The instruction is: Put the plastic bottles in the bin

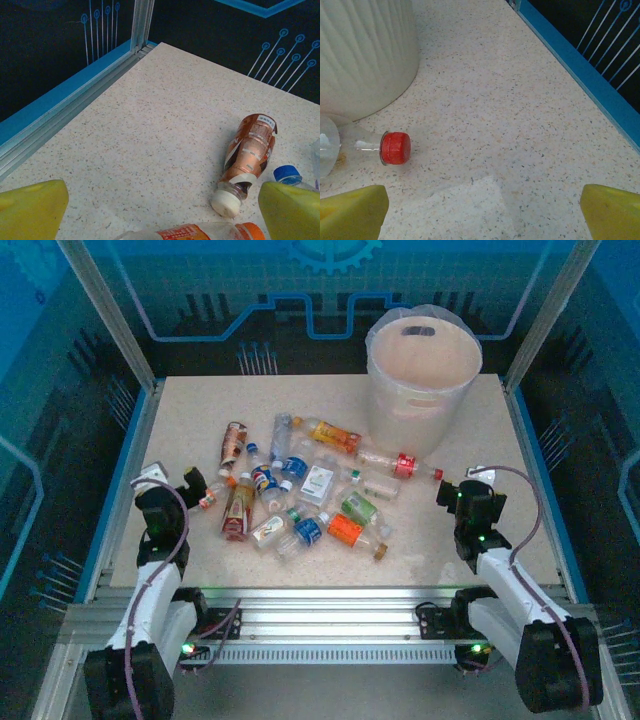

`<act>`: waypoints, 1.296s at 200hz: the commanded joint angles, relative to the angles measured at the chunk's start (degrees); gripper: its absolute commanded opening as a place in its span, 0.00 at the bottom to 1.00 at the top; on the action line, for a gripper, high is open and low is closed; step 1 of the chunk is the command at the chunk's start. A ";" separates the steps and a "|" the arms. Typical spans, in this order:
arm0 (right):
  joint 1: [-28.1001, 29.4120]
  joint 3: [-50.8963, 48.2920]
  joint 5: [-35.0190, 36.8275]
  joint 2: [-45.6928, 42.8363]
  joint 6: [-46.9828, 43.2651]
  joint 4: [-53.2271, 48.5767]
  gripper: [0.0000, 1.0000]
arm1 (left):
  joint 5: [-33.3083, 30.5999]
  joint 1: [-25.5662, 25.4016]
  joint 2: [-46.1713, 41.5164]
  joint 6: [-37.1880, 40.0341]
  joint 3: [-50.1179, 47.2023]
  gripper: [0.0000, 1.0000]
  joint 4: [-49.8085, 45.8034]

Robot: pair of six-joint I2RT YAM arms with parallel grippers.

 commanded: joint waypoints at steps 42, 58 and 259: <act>-0.79 2.00 1.44 -3.59 2.28 -4.99 1.00 | 9.61 0.29 0.52 -4.07 5.22 0.99 -3.20; -0.78 2.75 1.64 -4.45 3.09 -6.55 1.00 | 12.15 0.14 2.74 -5.12 8.50 0.99 -5.50; 0.38 18.41 0.97 0.15 11.44 -27.36 1.00 | 15.07 -6.56 57.64 7.27 53.09 0.99 -31.58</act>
